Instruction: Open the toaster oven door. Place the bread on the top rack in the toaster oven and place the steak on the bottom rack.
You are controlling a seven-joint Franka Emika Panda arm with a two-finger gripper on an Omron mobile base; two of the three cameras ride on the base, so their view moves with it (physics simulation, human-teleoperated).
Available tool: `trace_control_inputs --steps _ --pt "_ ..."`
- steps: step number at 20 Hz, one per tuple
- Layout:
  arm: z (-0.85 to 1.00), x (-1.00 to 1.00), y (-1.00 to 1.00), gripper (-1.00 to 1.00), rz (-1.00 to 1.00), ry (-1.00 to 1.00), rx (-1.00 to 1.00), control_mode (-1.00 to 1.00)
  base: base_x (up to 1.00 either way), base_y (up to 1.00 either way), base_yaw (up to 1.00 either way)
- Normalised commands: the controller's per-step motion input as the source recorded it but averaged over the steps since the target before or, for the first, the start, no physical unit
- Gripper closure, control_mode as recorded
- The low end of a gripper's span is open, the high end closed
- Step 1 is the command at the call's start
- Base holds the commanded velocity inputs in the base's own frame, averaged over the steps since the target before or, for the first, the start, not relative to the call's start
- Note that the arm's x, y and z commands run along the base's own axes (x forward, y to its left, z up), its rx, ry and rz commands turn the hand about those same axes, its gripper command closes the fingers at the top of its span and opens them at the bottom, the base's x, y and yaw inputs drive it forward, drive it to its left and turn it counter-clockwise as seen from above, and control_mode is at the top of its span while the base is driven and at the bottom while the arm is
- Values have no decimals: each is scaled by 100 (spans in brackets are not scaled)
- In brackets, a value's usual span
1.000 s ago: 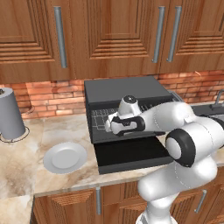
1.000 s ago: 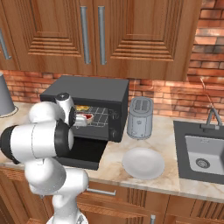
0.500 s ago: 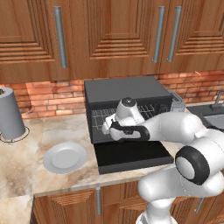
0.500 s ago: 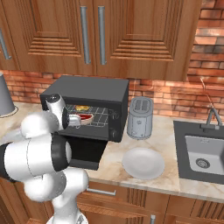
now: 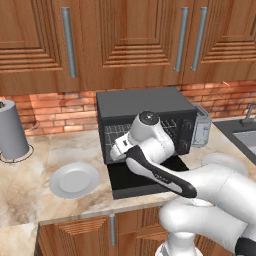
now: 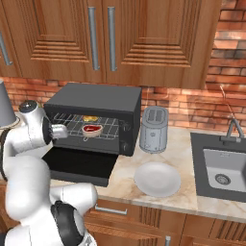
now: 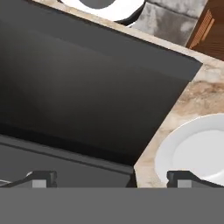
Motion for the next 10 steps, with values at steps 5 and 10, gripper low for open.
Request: trace_control_inputs --steps 5,10 --pt "93 -77 87 -100 3 0 -15 -100 0 0 0" --pt "70 -65 80 -100 1 0 -16 -100 0 0 0"
